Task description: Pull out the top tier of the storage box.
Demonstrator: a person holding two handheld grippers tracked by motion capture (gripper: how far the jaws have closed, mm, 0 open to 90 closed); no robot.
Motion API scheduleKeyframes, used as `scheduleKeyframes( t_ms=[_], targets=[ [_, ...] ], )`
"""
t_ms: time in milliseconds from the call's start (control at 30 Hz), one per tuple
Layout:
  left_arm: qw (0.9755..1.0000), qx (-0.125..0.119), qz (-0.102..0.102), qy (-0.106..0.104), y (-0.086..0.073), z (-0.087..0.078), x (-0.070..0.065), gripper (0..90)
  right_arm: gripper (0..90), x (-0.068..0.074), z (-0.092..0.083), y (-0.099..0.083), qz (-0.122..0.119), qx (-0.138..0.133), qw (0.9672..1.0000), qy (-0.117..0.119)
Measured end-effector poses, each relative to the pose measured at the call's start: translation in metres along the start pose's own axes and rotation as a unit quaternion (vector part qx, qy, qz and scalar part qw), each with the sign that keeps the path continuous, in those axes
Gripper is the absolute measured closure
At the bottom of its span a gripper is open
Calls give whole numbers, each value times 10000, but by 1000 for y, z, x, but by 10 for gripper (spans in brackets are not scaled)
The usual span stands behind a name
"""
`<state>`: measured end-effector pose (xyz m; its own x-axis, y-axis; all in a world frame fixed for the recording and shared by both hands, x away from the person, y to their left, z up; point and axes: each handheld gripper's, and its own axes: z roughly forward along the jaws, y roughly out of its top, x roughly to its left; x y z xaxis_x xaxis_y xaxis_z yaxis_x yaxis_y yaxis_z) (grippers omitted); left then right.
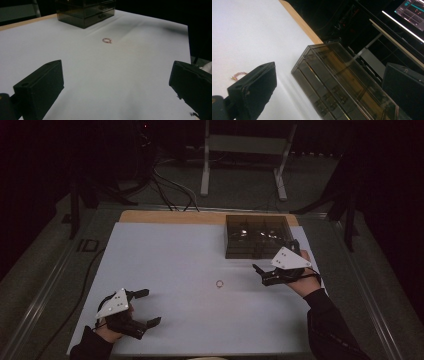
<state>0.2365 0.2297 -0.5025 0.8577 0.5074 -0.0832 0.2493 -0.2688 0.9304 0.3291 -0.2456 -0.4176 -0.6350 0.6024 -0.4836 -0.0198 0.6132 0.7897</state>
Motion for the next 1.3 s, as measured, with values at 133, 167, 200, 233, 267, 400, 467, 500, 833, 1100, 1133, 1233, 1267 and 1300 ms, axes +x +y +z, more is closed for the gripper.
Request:
scheduleKeyframes(
  t_ms=[133, 167, 200, 233, 267, 400, 467, 500, 833, 1100, 1133, 1233, 1267, 1300],
  targets=[
    [10000, -16, -2, -1, 0, 0, 0, 11, 0, -1, 6, -2, -109, 119, 9999, -52],
    [10000, -3, 3, 5, 0, 0, 0, 11, 0, -1, 7, -3, -140, 142, 9998, -64],
    [10000, -14, -1, 9, 0, 0, 0, 11, 0, -1, 8, -3, -159, 171, 9997, -86],
    [10000, -21, 3, 22, 0, 0, 0, 11, 0, -1, 9, -4, -179, 171, 9996, -131],
    [10000, -18, 6, 26, 0, 0, 0, 11, 0, -2, 10, -5, -148, 178, 9996, -142],
    [10000, 8, 8, 0, 0, 1, -1, 11, 0, -5, 15, -9, -129, 284, 9994, -156],
    [10000, -16, 22, 3, 1, 0, -1, 11, 0, -5, 16, -11, -188, 337, 9990, -203],
    [10000, -10, 17, 1, 0, 0, -1, 11, 0, -6, 17, -12, -210, 363, 9989, -222],
    [10000, -19, 4, -18, 1, 0, -1, 11, 0, -7, 29, -24, -515, 708, 9950, -471],
    [10000, 7, -11, -16, 0, 0, -1, 11, 0, -2, 40, -34, -765, 990, 9909, -498],
    [10000, 18, -7, -11, 0, 1, -1, 11, 3, -2, 41, -35, -780, 1037, 9903, -498],
    [10000, -19, -7, -13, 0, 1, 0, 11, 24, -1, 44, -38, -866, 1124, 9885, -519],
    [10000, -5, -12, -9, 0, 1, 0, 11, 24, -1, 45, -39, -881, 1149, 9881, -516],
    [10000, 28, -11, -6, 0, 1, 0, 11, 24, -1, 45, -40, -904, 1187, 9874, -530]
  ],
)
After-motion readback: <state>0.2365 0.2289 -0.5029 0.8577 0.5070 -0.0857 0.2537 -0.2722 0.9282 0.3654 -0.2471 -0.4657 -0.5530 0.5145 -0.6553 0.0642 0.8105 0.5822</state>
